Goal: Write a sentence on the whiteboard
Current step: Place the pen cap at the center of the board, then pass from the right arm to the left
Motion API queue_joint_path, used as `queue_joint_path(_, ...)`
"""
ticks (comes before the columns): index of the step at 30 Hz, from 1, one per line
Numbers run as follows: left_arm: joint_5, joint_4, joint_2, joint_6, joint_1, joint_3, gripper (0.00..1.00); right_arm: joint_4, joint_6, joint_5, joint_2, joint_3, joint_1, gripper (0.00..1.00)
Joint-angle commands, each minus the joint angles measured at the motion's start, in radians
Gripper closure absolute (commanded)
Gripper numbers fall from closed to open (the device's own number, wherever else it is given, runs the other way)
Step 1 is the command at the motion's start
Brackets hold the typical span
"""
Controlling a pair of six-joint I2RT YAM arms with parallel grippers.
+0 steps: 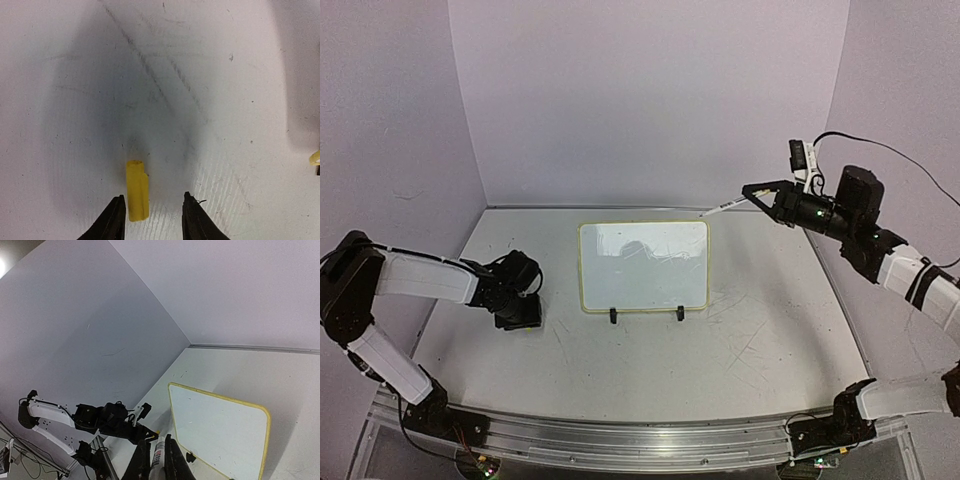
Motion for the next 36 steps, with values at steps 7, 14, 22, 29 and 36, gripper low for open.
queue_joint_path(7,0.228,0.064,-0.308,0.172,-0.002,0.205,0.22,0.069,0.001,-0.021,0.107,0.012,0.107,1.00)
queue_joint_path(14,0.688,0.503,-0.300,0.208,-0.049,0.233,0.13,0.188,0.043,0.027,0.253,0.051,0.312,1.00)
queue_joint_path(22,0.810,0.507,-0.167,0.336,-0.201,0.324,0.18,0.331,0.148,-0.028,0.388,0.107,0.420,1.00)
queue_joint_path(29,0.851,0.501,-0.180,0.358,-0.202,0.292,0.37,0.345,0.164,-0.043,0.424,0.140,0.448,1.00)
queue_joint_path(36,0.852,0.491,-0.219,0.390,-0.203,0.254,0.60,0.347,0.170,-0.053,0.424,0.148,0.449,1.00)
